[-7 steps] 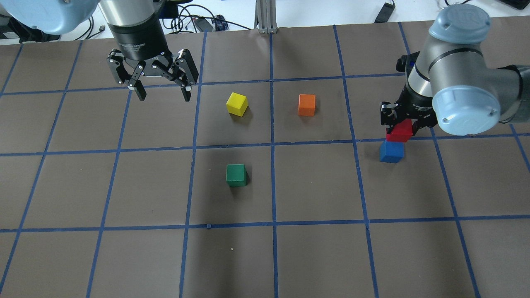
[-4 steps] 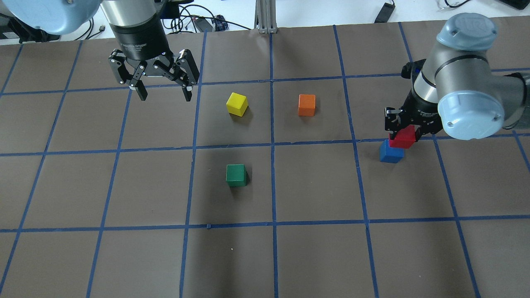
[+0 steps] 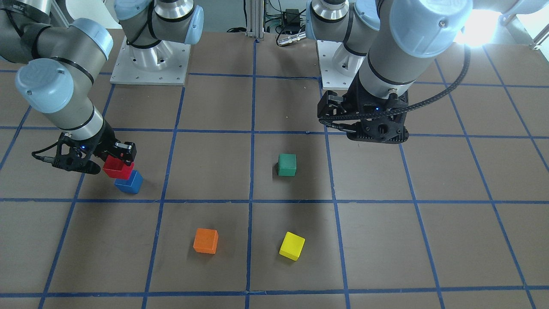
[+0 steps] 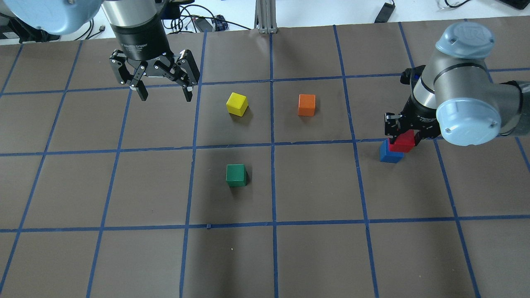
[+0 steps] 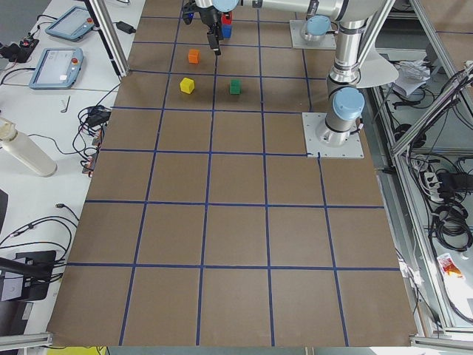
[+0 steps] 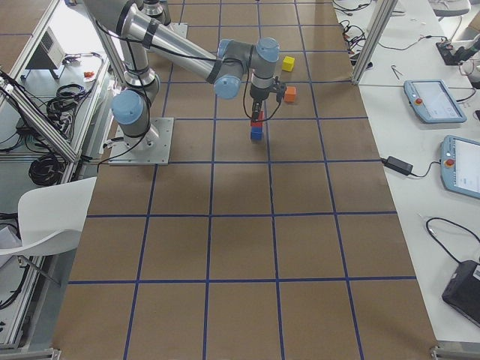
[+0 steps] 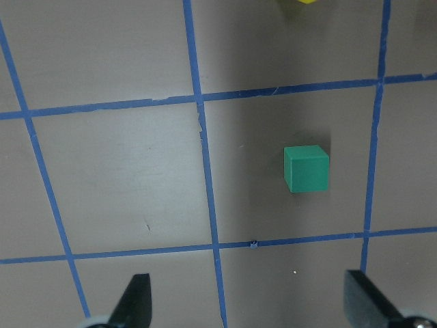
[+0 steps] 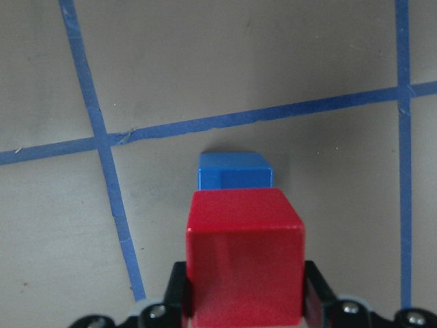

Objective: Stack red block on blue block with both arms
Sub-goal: 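Carry the red cube over the blue cube with the right gripper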

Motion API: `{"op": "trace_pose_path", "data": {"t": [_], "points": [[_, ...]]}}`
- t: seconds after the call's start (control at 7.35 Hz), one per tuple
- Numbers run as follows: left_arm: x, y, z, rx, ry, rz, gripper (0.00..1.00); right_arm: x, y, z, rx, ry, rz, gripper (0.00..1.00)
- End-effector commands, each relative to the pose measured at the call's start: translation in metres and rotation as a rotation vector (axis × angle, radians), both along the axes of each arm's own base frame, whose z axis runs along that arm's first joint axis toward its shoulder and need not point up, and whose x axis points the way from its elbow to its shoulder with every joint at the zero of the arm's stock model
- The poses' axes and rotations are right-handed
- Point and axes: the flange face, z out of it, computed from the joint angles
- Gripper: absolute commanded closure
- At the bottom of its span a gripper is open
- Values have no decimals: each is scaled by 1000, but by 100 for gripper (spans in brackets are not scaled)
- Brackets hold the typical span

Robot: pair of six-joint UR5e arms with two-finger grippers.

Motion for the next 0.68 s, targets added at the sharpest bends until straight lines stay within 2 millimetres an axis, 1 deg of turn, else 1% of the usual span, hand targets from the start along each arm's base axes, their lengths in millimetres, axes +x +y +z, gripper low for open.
{"op": "trace_pose_path", "data": {"t": [0.0,0.14,0.27,0.54], "points": [[0,1,2,-4,1,-1,0,-5,0,-2,-1,-1,5,81],[0,1,1,-3,1,-1,0,-6,-7,-9,-19,2,1,73],[-1,1,1,-3,1,-1,0,-7,-9,-17,-10,3,-7,71],[0,1,1,-1,1,1,0,-7,-9,-18,-6,3,-8,68]]}}
